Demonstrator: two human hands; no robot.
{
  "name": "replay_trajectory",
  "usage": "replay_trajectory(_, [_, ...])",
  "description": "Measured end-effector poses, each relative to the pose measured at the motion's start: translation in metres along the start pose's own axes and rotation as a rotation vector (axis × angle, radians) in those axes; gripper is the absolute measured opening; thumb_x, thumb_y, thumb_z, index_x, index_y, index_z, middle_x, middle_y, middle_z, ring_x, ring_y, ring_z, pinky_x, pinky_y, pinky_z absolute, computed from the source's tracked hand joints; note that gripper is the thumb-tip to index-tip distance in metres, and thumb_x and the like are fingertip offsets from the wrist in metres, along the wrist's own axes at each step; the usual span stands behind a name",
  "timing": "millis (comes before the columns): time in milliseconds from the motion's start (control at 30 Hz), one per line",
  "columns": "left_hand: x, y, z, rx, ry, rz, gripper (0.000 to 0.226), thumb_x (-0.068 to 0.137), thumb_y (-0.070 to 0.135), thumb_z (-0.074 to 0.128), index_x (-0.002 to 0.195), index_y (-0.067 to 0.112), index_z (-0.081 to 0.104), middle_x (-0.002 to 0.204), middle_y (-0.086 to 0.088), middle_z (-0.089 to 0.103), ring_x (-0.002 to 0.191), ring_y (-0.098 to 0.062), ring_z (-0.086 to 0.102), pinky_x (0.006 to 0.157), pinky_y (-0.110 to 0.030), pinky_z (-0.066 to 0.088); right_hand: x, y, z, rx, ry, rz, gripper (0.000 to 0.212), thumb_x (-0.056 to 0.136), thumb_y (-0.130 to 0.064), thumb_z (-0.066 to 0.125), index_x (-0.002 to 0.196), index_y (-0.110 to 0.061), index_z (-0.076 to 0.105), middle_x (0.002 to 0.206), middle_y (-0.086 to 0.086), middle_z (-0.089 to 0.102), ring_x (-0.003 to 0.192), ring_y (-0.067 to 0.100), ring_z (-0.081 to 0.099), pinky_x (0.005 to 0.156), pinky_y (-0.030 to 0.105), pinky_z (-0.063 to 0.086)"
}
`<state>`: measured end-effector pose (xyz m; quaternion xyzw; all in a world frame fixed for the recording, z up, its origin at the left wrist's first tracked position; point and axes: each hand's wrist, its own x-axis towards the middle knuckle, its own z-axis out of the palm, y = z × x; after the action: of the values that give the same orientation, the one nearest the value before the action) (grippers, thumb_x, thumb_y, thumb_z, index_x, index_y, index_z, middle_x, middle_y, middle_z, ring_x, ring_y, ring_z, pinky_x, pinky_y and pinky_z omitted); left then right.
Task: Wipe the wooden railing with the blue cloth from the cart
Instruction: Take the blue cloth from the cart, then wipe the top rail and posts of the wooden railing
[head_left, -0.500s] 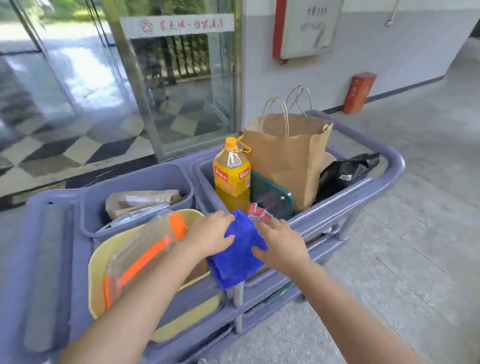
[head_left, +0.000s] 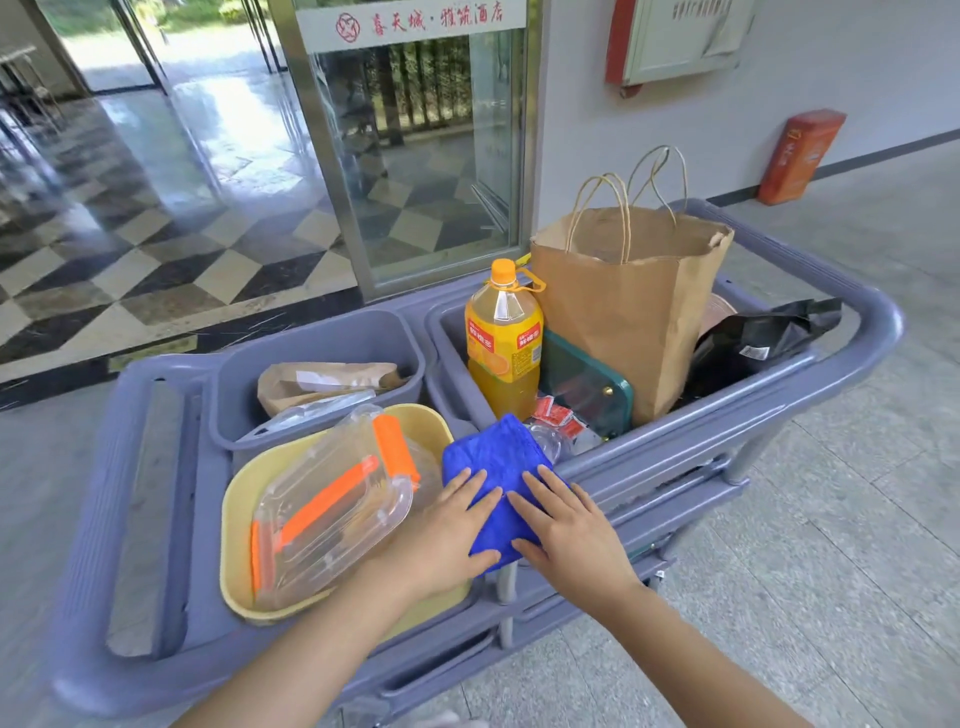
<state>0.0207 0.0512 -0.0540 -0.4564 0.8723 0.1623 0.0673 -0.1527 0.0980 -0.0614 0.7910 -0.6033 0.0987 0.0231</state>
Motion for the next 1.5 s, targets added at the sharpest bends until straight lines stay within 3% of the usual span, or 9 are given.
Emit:
replay_trajectory(167, [-0.009,0.001,0.016,-0.042,0.165,0.035,0.054,0.09,0.033,0.051,0.14,0.022,0.034,0.152,0.003,0.03,0.143,-0.014,0.015,0.115,-0.026,0.013,-0.006,0.009,-0.002,0.215,0.064,-0.017,0.044,0.054,-0.017,0.086,0.095,-0.022,0.073,0.103,-0.005,0.073,0.104,0.018,0.066,0.078,0.032,0.059])
replay_trajectory(300, [-0.006,-0.001,0.003,-0.108,0.268,0.108,0.035,0.087,0.022,0.053,0.121,0.02,0.054,0.124,0.002,0.059,0.122,-0.017,0.043,0.104,-0.026,0.034,0.001,0.005,-0.013,0.196,0.045,0.036,0.029,0.059,-0.017,0.081,0.086,-0.024,0.073,0.088,-0.011,0.073,0.092,0.015,0.067,0.066,0.021,0.056])
replay_trajectory(433, [0.002,0.003,-0.021,-0.199,0.247,0.096,0.028,0.083,0.016,0.051,0.11,0.022,0.058,0.11,0.002,0.064,0.102,-0.019,0.056,0.077,-0.027,0.041,0.005,0.009,-0.022,0.293,-0.022,0.181,0.025,0.082,-0.024,0.056,0.106,-0.028,0.063,0.108,-0.009,0.066,0.109,0.013,0.051,0.077,0.03,0.048])
replay_trajectory(600, [0.018,0.023,-0.07,-0.333,0.16,0.212,0.022,0.076,0.016,0.059,0.097,0.022,0.063,0.094,0.004,0.067,0.08,-0.013,0.057,0.069,-0.028,0.043,0.003,0.033,-0.072,0.411,-0.109,0.345,0.024,0.077,-0.023,0.061,0.1,-0.029,0.066,0.1,-0.005,0.07,0.094,0.017,0.058,0.077,0.03,0.047])
replay_trajectory(733, [0.034,0.064,-0.107,-0.402,0.047,0.421,0.019,0.074,0.015,0.062,0.092,0.021,0.065,0.085,0.006,0.068,0.075,-0.008,0.057,0.062,-0.016,0.041,-0.016,0.056,-0.131,0.386,-0.105,0.442,0.012,0.073,-0.019,0.063,0.083,-0.024,0.068,0.084,-0.003,0.07,0.079,0.015,0.059,0.074,0.034,0.049])
replay_trajectory(900, [0.051,0.139,-0.142,-0.393,-0.135,0.674,0.012,0.075,0.014,0.061,0.086,0.019,0.066,0.082,0.0,0.073,0.071,-0.014,0.063,0.064,-0.026,0.05,-0.069,0.071,-0.198,0.299,-0.106,0.635,0.011,0.072,-0.016,0.063,0.082,-0.012,0.068,0.084,0.006,0.071,0.08,0.023,0.063,0.072,0.034,0.05])
replay_trajectory(1100, [0.039,0.265,-0.157,-0.239,-0.259,1.03,0.013,0.073,0.018,0.062,0.084,0.024,0.066,0.084,0.004,0.071,0.08,-0.014,0.065,0.071,-0.027,0.052,-0.181,0.054,-0.264,0.207,0.059,1.015,0.012,0.07,-0.018,0.065,0.081,-0.02,0.069,0.078,-0.003,0.07,0.073,0.011,0.061,0.06,0.013,0.044])
replay_trajectory(1233, [-0.009,0.35,-0.15,-0.174,-0.341,1.278,0.013,0.075,0.016,0.063,0.084,0.025,0.067,0.073,0.012,0.065,0.06,0.003,0.055,0.053,-0.008,0.041,-0.268,0.017,-0.301,0.148,0.141,1.268,0.01,0.069,-0.022,0.066,0.078,-0.022,0.07,0.075,-0.004,0.07,0.073,0.011,0.063,0.064,0.02,0.047])
replay_trajectory(1500, [-0.158,0.487,-0.112,-0.095,-0.534,1.681,0.014,0.077,0.013,0.063,0.089,0.018,0.068,0.082,0.002,0.07,0.071,-0.008,0.059,0.061,-0.016,0.047,-0.424,-0.091,-0.36,0.014,0.215,1.618,0.005,0.072,-0.021,0.065,0.068,-0.025,0.065,0.066,-0.008,0.064,0.076,0.017,0.065,0.062,0.026,0.047])
